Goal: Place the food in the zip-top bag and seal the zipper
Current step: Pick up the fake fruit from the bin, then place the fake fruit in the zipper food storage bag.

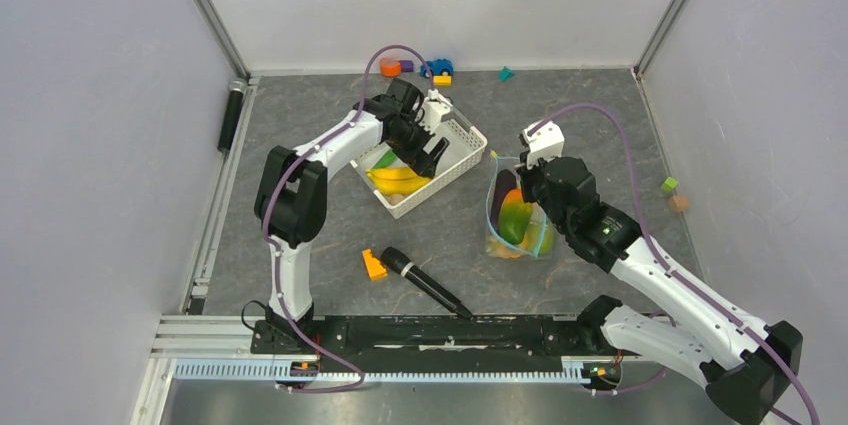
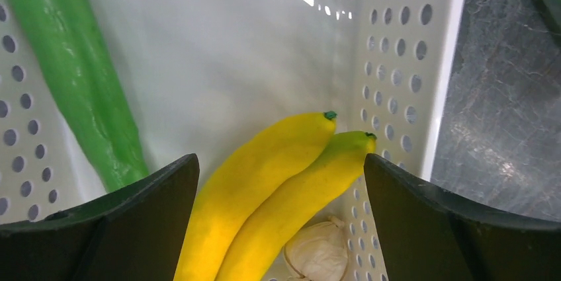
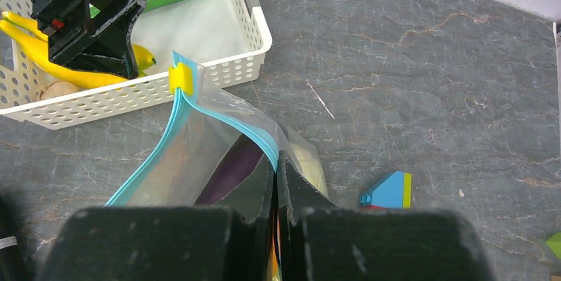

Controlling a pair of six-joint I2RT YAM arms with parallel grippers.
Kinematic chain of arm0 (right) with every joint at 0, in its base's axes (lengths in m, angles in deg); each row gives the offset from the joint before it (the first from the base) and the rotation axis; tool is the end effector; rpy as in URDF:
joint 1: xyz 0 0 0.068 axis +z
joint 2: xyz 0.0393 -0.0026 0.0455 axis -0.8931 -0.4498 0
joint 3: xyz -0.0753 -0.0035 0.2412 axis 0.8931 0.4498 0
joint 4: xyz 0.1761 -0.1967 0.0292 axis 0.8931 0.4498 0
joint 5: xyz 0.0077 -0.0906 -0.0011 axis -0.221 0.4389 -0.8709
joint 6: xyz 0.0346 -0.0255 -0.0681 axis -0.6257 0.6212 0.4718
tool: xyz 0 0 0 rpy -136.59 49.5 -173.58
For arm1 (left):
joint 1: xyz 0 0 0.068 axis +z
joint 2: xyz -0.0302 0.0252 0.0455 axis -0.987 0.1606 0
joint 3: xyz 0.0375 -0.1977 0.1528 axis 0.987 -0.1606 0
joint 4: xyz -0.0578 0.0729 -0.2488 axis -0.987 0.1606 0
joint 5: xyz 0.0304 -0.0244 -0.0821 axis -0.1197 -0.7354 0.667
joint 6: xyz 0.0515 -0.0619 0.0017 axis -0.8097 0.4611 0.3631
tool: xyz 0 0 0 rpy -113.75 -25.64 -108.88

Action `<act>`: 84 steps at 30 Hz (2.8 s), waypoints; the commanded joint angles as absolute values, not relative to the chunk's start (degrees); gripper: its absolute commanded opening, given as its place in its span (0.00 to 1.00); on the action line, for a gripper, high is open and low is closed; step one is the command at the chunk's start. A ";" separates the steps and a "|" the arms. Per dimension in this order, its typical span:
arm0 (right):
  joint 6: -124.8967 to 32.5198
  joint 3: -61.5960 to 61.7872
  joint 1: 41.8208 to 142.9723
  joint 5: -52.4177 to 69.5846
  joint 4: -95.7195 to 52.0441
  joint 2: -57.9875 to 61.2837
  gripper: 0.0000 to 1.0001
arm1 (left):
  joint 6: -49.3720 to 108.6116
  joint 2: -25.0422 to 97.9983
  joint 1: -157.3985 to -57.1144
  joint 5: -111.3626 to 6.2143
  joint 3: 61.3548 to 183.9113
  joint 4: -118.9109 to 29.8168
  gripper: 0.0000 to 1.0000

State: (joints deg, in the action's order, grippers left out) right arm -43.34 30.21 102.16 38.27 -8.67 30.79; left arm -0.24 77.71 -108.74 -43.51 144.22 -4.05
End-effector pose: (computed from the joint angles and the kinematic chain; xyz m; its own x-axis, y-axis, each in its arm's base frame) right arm 0.2147 0.1396 0.2890 -0.2891 -0.1509 -0.9453 -0.2885 0.9553 -0.0642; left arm 0.3874 -0.2293 0.1659 -0.5552 0.6341 -0.5383 0.7882 0.6077 -0.0972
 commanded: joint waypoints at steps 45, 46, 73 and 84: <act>-43.00 29.76 102.26 39.03 -9.47 32.94 0.06 | 4.11 72.15 -114.24 -61.78 146.43 -6.66 0.42; -42.98 29.76 102.26 39.02 -9.48 33.00 0.06 | 5.02 71.26 -114.24 -63.07 146.25 -6.88 0.62; -43.04 29.76 102.21 38.31 -9.23 33.88 0.08 | -2.83 80.97 -112.92 -65.11 143.73 -7.82 0.99; -43.18 29.57 102.29 38.53 -8.85 34.56 0.08 | -1.86 83.92 -112.93 -63.42 146.18 -5.86 0.45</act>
